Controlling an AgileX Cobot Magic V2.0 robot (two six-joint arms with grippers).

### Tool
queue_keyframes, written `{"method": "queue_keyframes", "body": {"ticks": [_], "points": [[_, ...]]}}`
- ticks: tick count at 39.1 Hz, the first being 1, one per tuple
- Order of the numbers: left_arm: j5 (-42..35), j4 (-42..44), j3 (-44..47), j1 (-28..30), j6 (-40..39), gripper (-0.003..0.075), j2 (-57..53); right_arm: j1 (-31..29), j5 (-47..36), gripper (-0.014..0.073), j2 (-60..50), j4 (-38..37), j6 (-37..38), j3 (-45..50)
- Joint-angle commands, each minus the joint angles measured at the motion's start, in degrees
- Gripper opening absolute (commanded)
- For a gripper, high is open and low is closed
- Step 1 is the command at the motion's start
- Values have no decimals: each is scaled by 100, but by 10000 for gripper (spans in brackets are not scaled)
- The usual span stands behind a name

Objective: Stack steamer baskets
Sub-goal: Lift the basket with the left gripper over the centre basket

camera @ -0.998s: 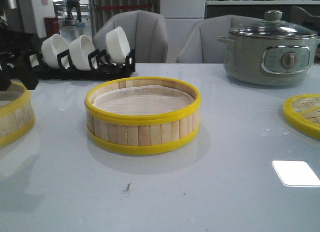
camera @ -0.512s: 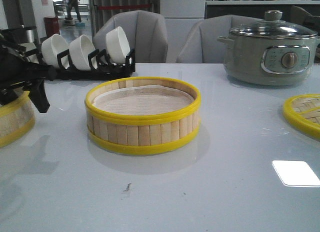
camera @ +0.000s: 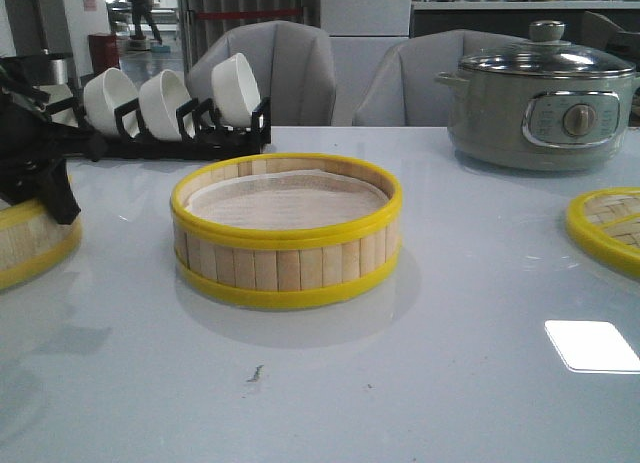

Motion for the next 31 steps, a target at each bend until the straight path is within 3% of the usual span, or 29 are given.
{"method": "queue_keyframes", "body": {"ticks": [1, 14, 31], "points": [[188, 0, -496, -228, -9, 91, -552, 16, -466, 415, -36, -55, -33, -220], [841, 13, -2036, -1573, -75, 91, -897, 16, -466, 415, -36, -55, -33, -220], [712, 218, -2202, -3348, -75, 91, -565, 16, -436, 415, -36, -55, -33, -220]]}}
